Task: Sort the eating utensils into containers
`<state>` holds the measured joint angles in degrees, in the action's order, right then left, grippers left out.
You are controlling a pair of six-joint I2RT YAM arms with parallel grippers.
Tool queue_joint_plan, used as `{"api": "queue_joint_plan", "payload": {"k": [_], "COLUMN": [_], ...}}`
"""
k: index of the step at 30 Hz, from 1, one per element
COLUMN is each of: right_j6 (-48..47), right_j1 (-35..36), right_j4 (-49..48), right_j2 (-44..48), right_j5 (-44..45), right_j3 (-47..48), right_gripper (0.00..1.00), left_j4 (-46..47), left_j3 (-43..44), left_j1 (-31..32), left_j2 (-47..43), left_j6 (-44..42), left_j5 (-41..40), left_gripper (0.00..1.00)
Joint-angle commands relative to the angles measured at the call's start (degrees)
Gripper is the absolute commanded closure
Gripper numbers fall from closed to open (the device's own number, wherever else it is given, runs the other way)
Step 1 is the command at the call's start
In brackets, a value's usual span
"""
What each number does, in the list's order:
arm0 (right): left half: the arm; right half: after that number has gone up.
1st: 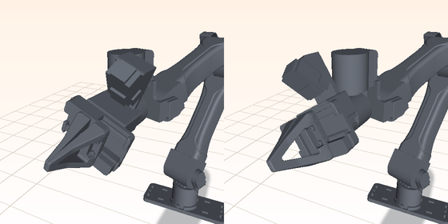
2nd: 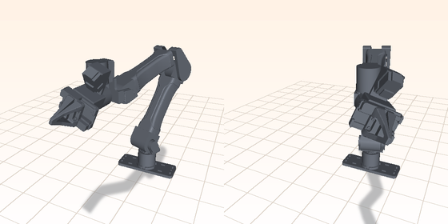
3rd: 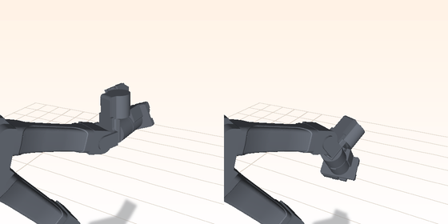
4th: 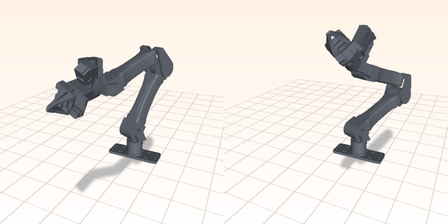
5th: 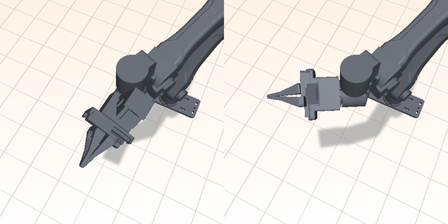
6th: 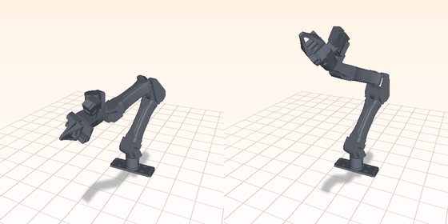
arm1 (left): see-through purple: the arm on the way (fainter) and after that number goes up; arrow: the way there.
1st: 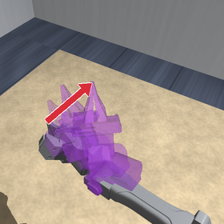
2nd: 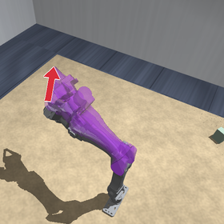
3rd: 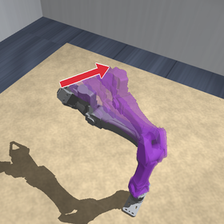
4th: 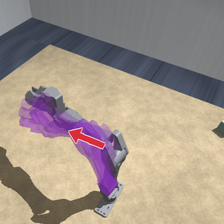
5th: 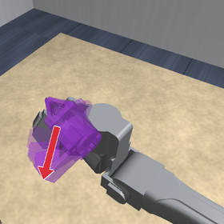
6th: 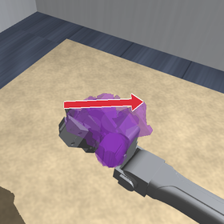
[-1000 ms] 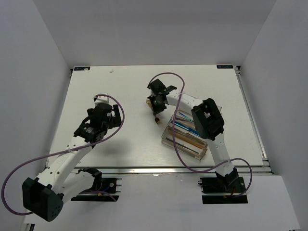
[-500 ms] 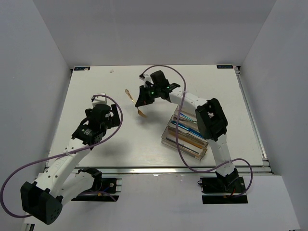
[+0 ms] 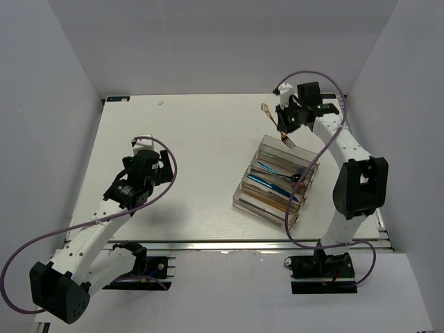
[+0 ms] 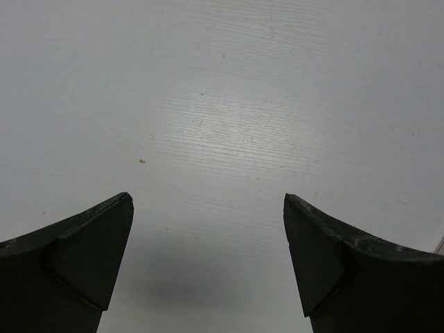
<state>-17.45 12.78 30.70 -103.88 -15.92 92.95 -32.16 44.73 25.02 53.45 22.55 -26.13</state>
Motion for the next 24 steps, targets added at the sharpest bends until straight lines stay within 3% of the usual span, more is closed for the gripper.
{"api": "queue_joint_plan", "payload": {"k": [1,8,23,24], "right_j6": [-16.28,-22.01,-22.27,-22.53], "right_j1": [0.41,-3.72,-4.78,-4.86], "right_j4": [5.61,-5.19,-16.72,-16.81], "right_j2": [4.80,13.17,11.24,11.15], "right_j5": [4.14,7.65,6.87,7.31], "right_j3": [-9.76,-23.67,-25.97,-25.89], "right_gripper": [1.00,1.00,1.00,0.97], "left_j4": [0.26,0.35,0.17,0.17], "left_j3": [1.24,1.24,1.15,1.15], "left_j1": [-0.05,-0.05,-0.05,-0.05], "left_j2": [-0.54,1.04,2.97,3.06], "left_j6": [0.22,0.22,0.22,0.22], "left_j5": [-0.24,0.02,-0.50,-0.33], "left_gripper": [0.02,0.02,0.02,0.02]}}
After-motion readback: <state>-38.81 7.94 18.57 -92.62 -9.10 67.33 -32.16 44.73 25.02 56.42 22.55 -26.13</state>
